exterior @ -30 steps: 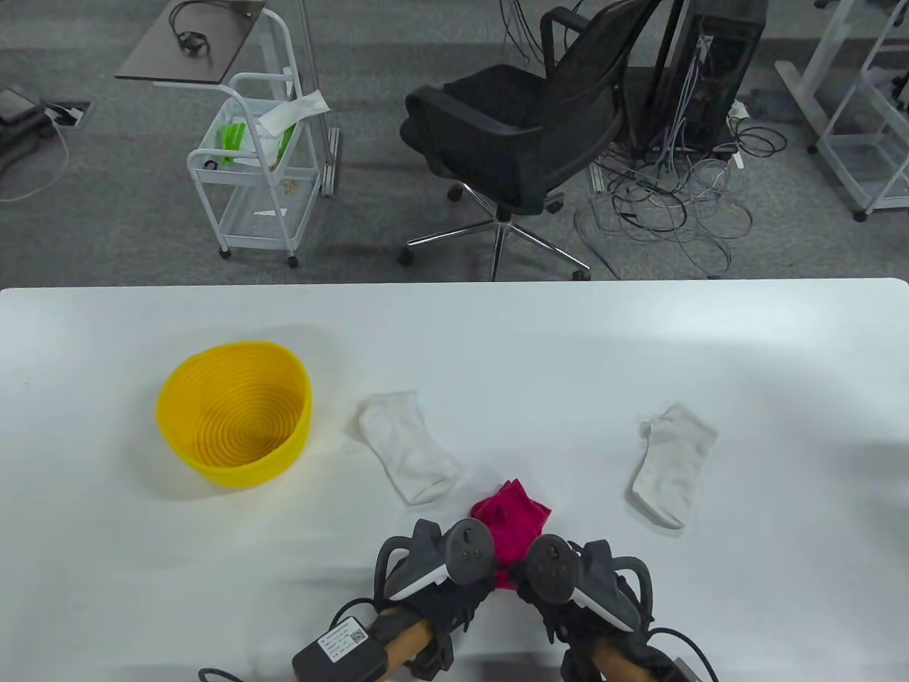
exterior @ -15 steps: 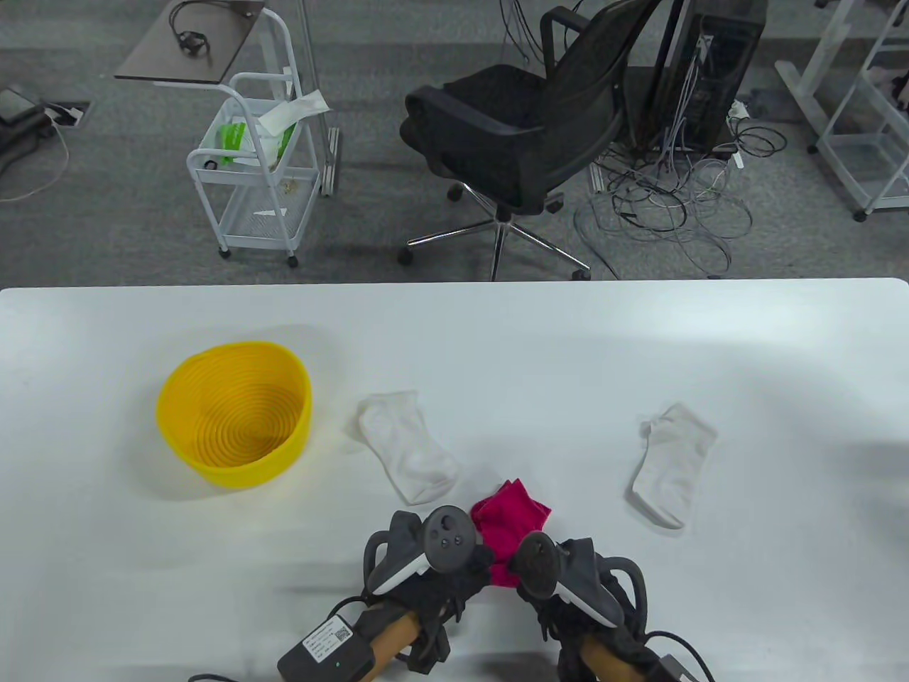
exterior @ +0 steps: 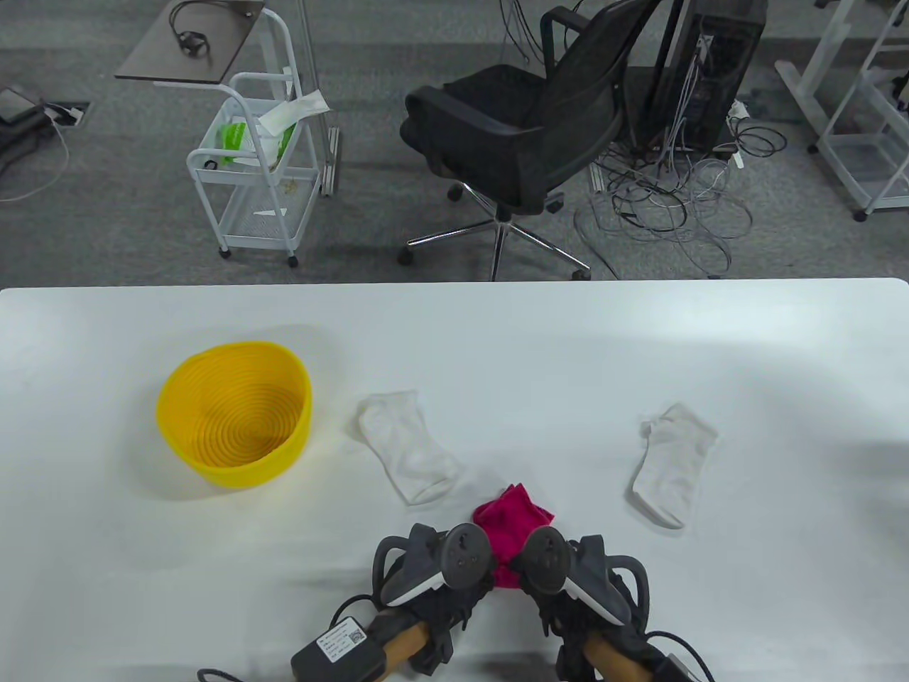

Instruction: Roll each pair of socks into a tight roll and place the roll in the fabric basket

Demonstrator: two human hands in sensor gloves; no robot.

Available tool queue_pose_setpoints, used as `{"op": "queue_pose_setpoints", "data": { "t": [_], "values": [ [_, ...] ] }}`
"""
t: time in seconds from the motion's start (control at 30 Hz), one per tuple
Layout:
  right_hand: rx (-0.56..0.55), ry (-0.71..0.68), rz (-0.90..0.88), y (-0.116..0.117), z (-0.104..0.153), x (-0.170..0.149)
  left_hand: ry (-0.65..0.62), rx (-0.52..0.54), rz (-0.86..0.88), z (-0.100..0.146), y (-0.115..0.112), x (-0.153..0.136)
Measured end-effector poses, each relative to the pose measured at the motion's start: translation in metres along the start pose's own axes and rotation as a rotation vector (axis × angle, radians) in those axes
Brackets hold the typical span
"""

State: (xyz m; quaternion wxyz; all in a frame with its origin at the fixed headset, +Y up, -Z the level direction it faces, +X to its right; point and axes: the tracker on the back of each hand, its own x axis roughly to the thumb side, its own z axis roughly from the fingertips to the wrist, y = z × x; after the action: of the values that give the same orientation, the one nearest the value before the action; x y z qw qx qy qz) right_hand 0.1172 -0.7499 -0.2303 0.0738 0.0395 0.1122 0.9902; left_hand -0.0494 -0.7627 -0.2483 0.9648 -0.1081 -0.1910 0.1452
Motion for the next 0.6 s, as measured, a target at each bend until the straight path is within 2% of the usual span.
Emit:
{"op": "queue_pose_setpoints", "data": {
  "t": [0.2, 0.5, 0.6],
  "values": [
    [-0.036, -0.122, -0.069, -0.017, 0.012, 0.006, 0.007, -0.042, 0.030, -0.003, -0.002, -0.002],
    [0.065, -0.070, 0.003, 0.000, 0.003, 0.004, 0.015, -0.046, 0.016, -0.002, -0.002, -0.001],
    [0.069, -0.047, 0.010, 0.004, 0.001, 0.003, 0.041, -0.099, 0.037, -0.002, 0.004, -0.003]
  ]
}}
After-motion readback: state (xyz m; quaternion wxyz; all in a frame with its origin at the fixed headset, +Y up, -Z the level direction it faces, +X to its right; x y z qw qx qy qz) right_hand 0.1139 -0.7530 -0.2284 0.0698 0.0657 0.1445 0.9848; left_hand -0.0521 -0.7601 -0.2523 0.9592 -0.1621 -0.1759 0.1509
